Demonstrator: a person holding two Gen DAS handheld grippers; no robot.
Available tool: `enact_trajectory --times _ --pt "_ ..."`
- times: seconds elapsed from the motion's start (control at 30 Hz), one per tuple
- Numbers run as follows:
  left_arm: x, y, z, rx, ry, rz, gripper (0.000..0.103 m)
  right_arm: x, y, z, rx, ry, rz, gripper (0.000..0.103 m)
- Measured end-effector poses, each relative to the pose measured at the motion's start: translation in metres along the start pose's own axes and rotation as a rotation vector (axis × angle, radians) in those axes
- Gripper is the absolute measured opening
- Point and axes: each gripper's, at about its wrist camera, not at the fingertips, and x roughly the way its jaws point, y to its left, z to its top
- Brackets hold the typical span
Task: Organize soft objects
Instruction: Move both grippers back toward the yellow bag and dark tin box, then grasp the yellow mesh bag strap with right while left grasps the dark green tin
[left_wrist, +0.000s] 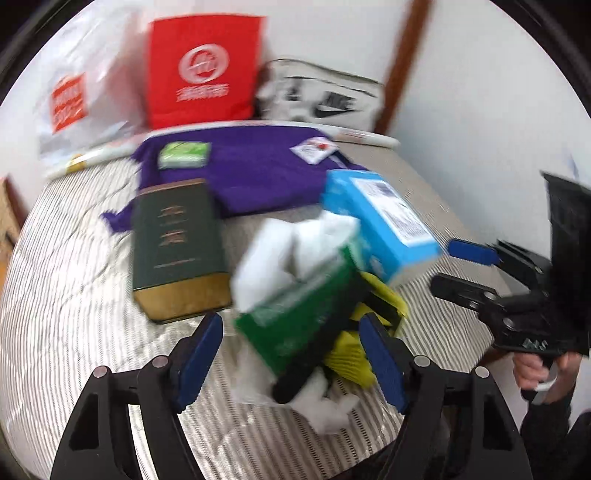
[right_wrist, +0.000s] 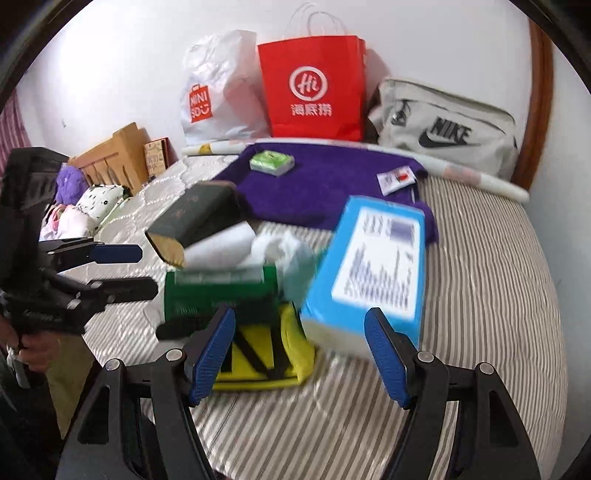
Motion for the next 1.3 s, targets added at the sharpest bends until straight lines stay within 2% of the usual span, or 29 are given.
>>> enact_trajectory --times 0.07,0.13,0.3,0.4,0.5,0.57,0.6,0.63,0.8,0.87,0.93,1.07,1.13,1.3 --pt "0.011 -0.018 -0.005 0.094 0.006 0.046 0.069 0.000 -0.003 -0.011 0.028 0.008 -0.006 0.072" --pt "0.025 -0.027 -0.006 0.139 0.035 0.043 0.056 0.000 -0.007 -0.022 0.062 0.013 0.010 0.072" --pt "0.051 -0.038 -0.005 0.188 0.080 0.010 0.056 0.001 -0.020 -0.038 0.109 0.028 0.000 0.072" --pt "0.061 -0.043 -0.002 0.201 0.104 0.027 0.056 0.003 -0.026 -0.043 0.123 0.037 -0.001 0.072" --pt "0.069 -0.046 -0.001 0.203 0.117 0.036 0.056 0.005 -0.030 -0.047 0.135 0.043 0.005 0.072" --pt "0.069 -0.047 -0.001 0.207 0.116 0.038 0.042 0.006 -0.031 -0.049 0.138 0.042 0.008 0.072" --pt "0.069 -0.047 -0.001 0.200 0.126 0.012 0.033 0.007 -0.032 -0.050 0.140 0.044 0.012 0.072" --pt "0.066 -0.046 0.000 0.185 0.126 0.000 0.030 0.008 -0.032 -0.051 0.140 0.047 0.016 0.072" --pt "0.073 -0.042 0.003 0.160 0.143 -0.004 0.030 0.011 -0.032 -0.054 0.145 0.052 0.029 0.072" --pt "0.073 -0.042 0.005 0.144 0.140 -0.010 0.027 0.014 -0.032 -0.055 0.148 0.057 0.035 0.072" --pt "0.069 -0.041 0.007 0.148 0.124 -0.005 0.009 0.015 -0.032 -0.055 0.143 0.063 0.037 0.072" --pt "0.057 -0.033 0.009 0.118 0.100 -0.050 0.006 0.013 -0.030 -0.055 0.137 0.058 0.041 0.072" --pt "0.059 -0.030 0.009 0.114 0.104 -0.027 0.006 0.014 -0.029 -0.053 0.139 0.059 0.048 0.072" --pt "0.051 -0.022 0.008 0.075 0.071 -0.056 0.004 0.019 -0.022 -0.050 0.121 0.067 0.059 0.072"
